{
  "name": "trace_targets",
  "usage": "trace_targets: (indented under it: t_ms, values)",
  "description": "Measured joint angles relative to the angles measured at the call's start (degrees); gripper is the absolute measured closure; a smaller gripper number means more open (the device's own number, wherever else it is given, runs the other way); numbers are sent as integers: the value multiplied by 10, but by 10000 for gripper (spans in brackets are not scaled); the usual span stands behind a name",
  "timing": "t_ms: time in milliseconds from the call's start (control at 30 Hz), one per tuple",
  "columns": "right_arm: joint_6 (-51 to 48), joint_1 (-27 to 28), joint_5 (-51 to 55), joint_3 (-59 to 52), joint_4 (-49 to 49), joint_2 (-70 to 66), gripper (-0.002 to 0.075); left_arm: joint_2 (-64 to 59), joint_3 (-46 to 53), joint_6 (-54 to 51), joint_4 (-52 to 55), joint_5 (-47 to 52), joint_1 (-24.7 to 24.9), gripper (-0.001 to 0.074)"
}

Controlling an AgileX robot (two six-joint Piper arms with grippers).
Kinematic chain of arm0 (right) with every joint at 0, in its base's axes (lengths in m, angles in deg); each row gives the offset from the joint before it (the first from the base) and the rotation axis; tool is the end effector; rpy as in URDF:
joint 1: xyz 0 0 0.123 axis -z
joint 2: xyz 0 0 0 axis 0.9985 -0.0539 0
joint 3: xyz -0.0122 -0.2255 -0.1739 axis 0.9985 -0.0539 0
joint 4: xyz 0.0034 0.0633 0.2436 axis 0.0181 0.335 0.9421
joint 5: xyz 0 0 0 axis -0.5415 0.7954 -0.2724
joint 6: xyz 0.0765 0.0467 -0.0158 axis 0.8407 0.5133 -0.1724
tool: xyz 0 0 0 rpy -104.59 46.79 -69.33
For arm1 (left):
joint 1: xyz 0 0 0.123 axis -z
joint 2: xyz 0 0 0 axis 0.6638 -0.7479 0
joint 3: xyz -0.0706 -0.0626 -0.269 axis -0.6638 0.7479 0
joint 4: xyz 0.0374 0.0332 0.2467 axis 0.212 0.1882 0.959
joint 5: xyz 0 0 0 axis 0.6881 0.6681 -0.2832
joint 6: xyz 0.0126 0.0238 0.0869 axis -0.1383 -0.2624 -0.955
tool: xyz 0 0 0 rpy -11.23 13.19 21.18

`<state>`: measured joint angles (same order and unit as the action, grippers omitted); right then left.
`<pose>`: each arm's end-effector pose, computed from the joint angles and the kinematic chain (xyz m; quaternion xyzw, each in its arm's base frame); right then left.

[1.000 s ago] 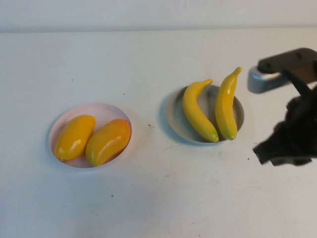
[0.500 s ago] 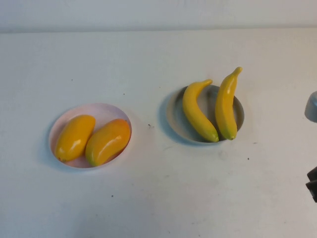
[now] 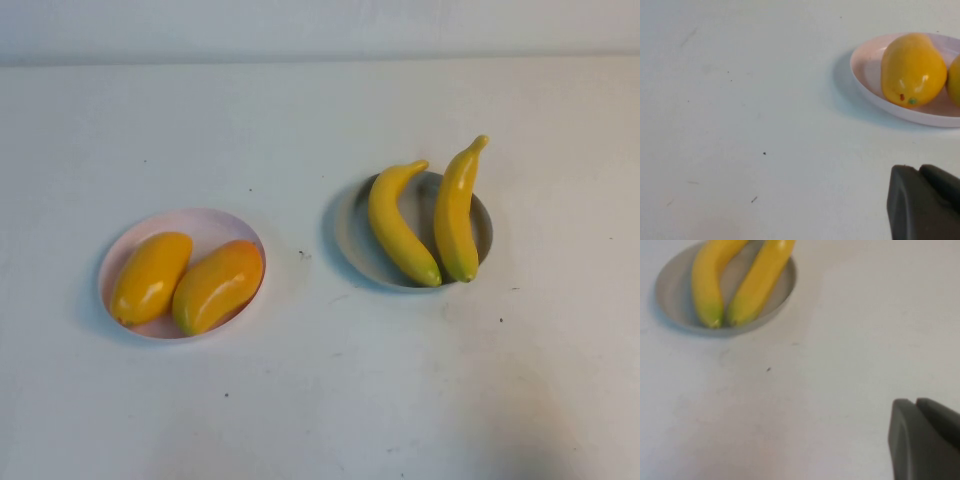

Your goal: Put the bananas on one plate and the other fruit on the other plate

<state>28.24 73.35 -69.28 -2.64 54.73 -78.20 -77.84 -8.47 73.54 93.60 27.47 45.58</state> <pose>0.1099 0.0268 0.2394 -0.0845 0.8608 0.0709 0.4969 0.0526 -0.0001 0.1717 0.0142 0.8047 -0.0068 0.5935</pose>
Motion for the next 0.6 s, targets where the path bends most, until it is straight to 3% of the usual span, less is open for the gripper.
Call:
trace_targets:
  t_ms: [100,233,600]
  values:
    - [-4,42,-81,-91,4,107,741,0,0,0,0,0,0,737]
    - [-4,70,-107,-146,17,211,741,0,0,0,0,0,0,737]
    - [-4,75,9,-167,31,332,741,0,0,0,0,0,0,737]
